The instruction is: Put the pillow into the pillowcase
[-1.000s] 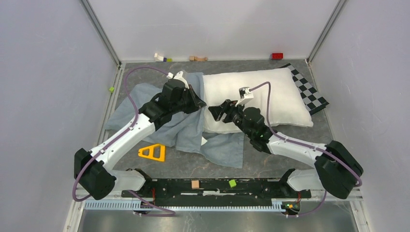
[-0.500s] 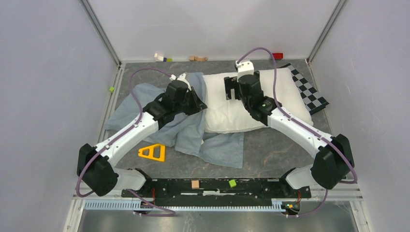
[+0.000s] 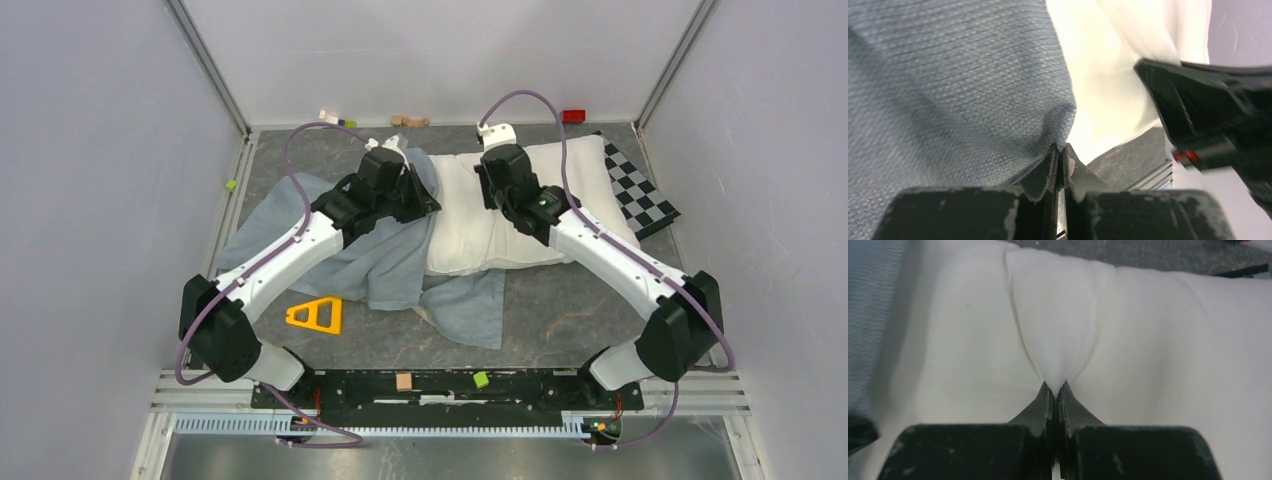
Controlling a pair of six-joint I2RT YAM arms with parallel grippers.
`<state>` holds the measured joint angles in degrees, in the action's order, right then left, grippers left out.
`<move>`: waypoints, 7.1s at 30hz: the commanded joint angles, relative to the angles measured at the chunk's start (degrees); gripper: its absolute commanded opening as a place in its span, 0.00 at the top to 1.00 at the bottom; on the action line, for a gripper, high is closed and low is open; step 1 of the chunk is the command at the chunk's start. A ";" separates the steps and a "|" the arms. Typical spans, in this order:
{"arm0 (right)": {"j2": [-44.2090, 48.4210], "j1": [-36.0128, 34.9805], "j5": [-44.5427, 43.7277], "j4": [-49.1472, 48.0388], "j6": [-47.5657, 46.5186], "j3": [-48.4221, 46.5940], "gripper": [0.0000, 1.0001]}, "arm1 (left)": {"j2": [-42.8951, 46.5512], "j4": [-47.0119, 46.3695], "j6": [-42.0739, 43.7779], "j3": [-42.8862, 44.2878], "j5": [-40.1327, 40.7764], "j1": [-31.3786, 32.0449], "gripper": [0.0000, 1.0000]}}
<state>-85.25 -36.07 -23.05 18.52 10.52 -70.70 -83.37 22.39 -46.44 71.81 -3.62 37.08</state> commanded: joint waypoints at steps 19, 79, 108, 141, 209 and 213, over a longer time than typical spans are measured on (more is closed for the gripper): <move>20.33 -12.62 8.73 -10.26 12.39 25.45 0.91 | 7.69 1.67 0.63 -6.06 3.30 4.05 0.72; 11.41 -7.88 16.14 -29.07 0.46 12.56 1.00 | -20.90 23.62 18.36 46.11 17.80 4.58 0.90; 13.27 6.59 20.00 -26.01 3.09 14.60 0.16 | -30.39 14.13 8.85 37.99 1.63 2.28 0.85; 6.25 -13.83 3.25 -16.75 -5.55 12.02 1.00 | -6.88 19.29 10.60 29.25 11.10 1.08 0.01; -12.30 -2.77 17.32 12.32 1.42 -38.21 0.72 | -2.44 14.87 9.69 31.45 2.77 4.33 0.97; -8.36 -2.77 17.31 11.70 -2.25 -36.95 0.17 | -3.50 16.88 5.85 30.32 3.36 1.28 0.98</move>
<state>-98.83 -38.33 -9.87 33.93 12.58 -104.27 -85.95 36.95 -34.70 100.75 -0.08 40.45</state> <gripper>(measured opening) 0.738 0.040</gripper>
